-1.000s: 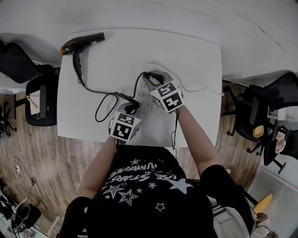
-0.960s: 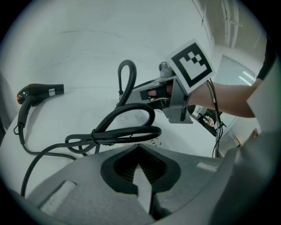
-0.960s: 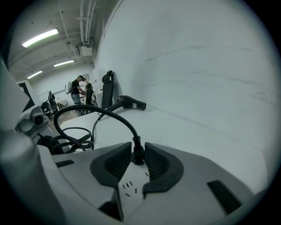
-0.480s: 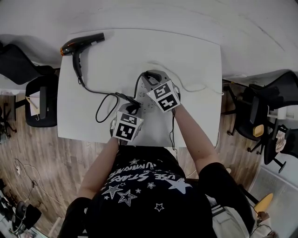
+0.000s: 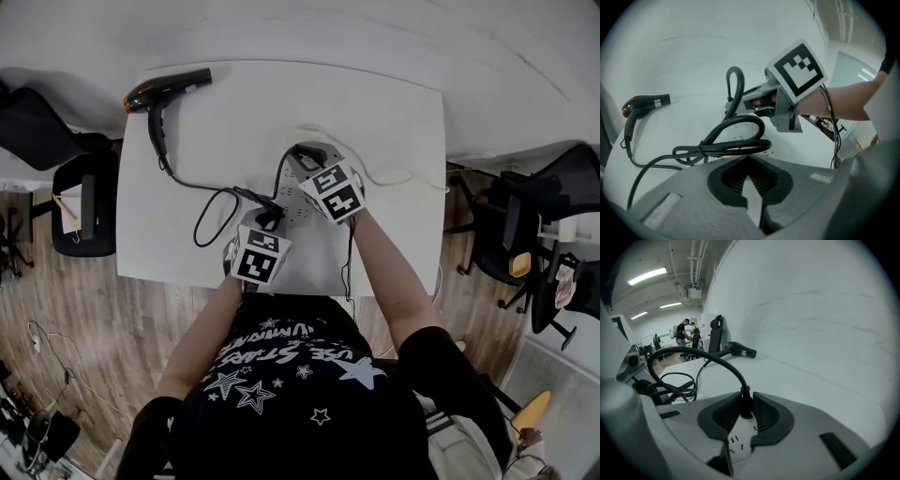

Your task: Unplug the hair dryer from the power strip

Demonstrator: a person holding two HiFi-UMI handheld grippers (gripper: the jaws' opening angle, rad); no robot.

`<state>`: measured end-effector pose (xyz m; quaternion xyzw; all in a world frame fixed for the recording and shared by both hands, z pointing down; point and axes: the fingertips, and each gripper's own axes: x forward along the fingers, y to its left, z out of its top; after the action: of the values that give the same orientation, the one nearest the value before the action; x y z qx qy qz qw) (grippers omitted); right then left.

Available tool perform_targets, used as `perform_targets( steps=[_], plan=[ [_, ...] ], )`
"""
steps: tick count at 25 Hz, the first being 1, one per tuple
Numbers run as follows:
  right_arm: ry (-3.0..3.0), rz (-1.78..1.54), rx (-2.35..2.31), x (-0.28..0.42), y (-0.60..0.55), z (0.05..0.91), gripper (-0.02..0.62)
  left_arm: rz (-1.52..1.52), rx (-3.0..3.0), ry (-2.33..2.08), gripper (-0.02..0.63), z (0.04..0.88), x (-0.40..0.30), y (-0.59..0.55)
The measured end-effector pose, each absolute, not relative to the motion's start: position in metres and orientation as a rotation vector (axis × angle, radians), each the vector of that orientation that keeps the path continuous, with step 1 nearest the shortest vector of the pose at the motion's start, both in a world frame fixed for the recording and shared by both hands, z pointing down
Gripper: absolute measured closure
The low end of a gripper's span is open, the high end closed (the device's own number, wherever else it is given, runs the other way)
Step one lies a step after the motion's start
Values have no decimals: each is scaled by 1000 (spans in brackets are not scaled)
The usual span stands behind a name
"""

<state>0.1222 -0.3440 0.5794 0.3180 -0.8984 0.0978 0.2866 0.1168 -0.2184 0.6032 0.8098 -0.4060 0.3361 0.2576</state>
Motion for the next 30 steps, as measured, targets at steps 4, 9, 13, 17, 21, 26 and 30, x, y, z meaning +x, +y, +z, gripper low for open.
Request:
perform_targets(
  steps=[4, 9, 13, 17, 21, 26, 30],
  plan=[
    [-2425, 322, 860, 126, -345, 580, 514, 888, 2206, -1105, 598, 605, 115, -219],
    [-2454, 502, 930, 133, -347, 580, 517, 867, 2180, -1083, 598, 605, 114, -218],
    [-2406, 356, 899, 130, -345, 575, 518, 873, 2177, -1076, 598, 604, 116, -219],
    [-2365, 231, 862, 124, -341, 574, 518, 878, 2164, -1057, 598, 606, 116, -218],
    [-2344, 184, 816, 121, -341, 574, 518, 896, 2160, -1056, 598, 605, 117, -218],
    [-2411, 243, 865, 123, -358, 551, 518, 855, 2165, -1057, 598, 605, 116, -219],
    [-2412, 190, 806, 119, -363, 534, 518, 852, 2163, -1050, 598, 606, 116, -219]
  ],
)
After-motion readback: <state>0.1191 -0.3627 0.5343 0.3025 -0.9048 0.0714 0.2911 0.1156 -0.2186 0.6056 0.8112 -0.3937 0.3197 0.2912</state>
